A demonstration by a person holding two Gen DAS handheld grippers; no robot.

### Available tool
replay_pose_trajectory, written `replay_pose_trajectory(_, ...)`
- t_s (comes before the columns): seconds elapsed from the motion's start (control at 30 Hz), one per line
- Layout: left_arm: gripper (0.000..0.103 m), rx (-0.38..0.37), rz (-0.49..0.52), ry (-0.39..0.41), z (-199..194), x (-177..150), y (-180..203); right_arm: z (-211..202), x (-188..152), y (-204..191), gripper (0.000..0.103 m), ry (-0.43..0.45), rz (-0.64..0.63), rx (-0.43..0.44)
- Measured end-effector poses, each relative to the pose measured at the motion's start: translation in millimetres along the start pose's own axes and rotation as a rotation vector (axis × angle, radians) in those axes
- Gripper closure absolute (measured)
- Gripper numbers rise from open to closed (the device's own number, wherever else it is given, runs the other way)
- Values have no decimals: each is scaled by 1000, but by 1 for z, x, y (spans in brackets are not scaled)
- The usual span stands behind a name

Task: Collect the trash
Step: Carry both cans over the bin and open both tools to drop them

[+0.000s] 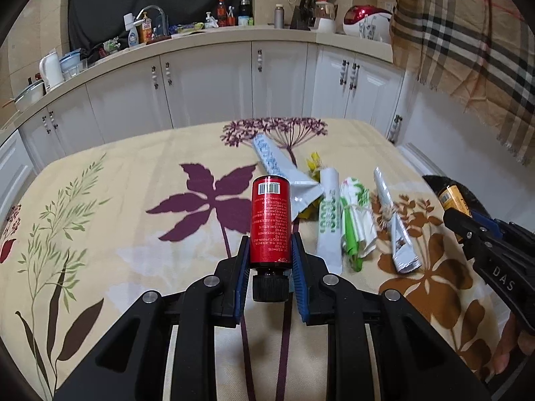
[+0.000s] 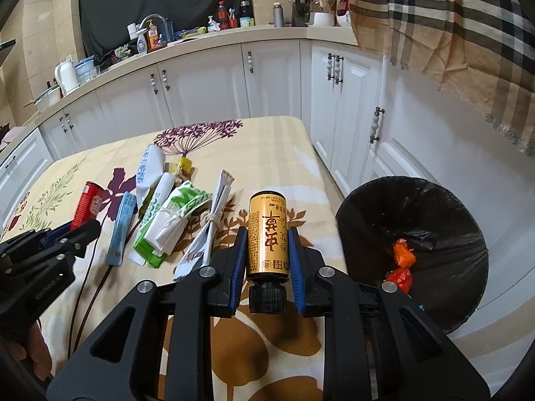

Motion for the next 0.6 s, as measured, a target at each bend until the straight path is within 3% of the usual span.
replay_pose_trajectory(0.23, 79, -38, 36, 56, -7, 25, 21, -13, 17, 23, 80, 55, 25, -45)
replay_pose_trajectory(0.6, 78, -154, 139, 140, -1, 75, 100, -27, 49, 99, 80, 147, 98, -193)
Point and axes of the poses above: each gripper's, at about its wrist camera, not at the fingertips, and z roughly the way its jaws point, y to its right, x to its top, the point moved 7 cm from there along z, roughly the way its jaws point, and after that the axes turned 13 degrees about z, right-handed, at the moved point
